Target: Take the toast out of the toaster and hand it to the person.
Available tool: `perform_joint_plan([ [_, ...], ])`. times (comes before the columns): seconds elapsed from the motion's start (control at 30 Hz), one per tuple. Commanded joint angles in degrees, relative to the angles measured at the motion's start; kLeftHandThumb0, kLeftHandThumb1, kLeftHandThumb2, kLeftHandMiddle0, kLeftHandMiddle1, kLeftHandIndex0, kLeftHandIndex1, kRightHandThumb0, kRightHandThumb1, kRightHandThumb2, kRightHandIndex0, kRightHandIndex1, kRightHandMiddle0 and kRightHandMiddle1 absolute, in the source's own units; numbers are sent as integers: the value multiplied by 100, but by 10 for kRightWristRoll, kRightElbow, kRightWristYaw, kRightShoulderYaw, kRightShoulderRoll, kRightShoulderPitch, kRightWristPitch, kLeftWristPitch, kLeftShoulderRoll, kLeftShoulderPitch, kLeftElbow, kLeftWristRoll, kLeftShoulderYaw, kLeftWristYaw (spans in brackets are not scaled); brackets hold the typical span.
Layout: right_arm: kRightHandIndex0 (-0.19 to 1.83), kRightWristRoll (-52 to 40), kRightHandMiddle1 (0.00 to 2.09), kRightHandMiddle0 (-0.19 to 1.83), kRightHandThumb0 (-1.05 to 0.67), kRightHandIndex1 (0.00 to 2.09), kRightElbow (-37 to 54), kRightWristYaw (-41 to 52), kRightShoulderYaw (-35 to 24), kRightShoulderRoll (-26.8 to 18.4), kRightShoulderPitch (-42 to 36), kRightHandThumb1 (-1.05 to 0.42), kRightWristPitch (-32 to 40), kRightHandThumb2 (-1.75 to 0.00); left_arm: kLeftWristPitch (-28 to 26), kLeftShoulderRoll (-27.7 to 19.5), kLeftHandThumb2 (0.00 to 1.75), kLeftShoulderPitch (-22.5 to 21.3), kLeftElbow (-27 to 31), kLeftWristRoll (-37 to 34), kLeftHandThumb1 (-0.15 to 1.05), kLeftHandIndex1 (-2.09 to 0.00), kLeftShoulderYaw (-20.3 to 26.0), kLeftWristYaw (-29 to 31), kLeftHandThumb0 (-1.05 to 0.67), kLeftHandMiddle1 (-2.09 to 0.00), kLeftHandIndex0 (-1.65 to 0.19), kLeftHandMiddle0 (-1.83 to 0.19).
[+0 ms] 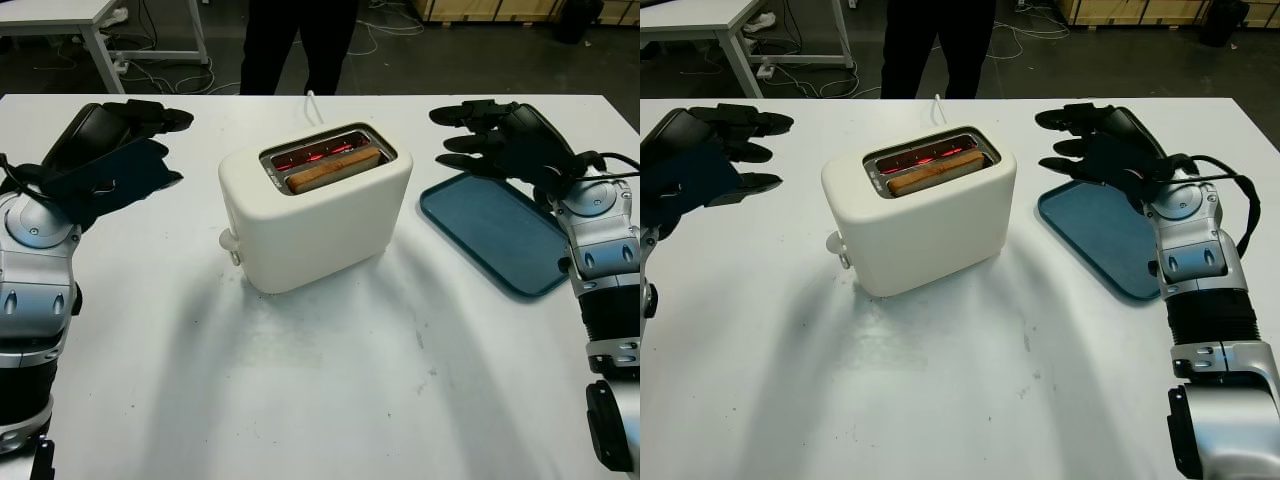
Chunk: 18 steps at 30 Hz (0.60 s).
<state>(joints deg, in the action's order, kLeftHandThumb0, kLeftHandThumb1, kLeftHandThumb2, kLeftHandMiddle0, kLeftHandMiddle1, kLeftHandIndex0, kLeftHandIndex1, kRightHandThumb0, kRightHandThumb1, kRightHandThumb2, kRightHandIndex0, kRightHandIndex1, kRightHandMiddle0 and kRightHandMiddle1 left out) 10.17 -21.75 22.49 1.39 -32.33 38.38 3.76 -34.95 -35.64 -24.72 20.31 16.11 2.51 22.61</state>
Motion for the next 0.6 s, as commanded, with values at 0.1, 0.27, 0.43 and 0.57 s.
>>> perform_joint_plan([
  [0.1, 69, -3, 0, 58, -42, 0, 8, 0, 0, 4, 3, -92, 10, -9, 5, -1, 13, 4, 0, -1, 92, -1, 3, -4, -1, -55, -63, -46],
  [0.27, 69, -2, 0, 58, -41, 0, 4, 0, 1, 4, 4, -92, 8, -9, 4, -1, 13, 4, 1, 2, 92, -1, 2, -6, -1, -56, -64, -47],
  [0.43, 68, -2, 0, 58, -40, 0, 2, 1, 1, 3, 3, -92, 4, -10, 8, -5, 13, 5, 1, 3, 92, -1, 0, -4, -2, -56, -63, -47],
  [0.57, 70, -3, 1, 59, -41, 1, 0, 1, 1, 3, 3, -92, -2, -10, 5, -4, 13, 5, 2, 3, 92, -1, 1, -4, -2, -56, -64, -47],
])
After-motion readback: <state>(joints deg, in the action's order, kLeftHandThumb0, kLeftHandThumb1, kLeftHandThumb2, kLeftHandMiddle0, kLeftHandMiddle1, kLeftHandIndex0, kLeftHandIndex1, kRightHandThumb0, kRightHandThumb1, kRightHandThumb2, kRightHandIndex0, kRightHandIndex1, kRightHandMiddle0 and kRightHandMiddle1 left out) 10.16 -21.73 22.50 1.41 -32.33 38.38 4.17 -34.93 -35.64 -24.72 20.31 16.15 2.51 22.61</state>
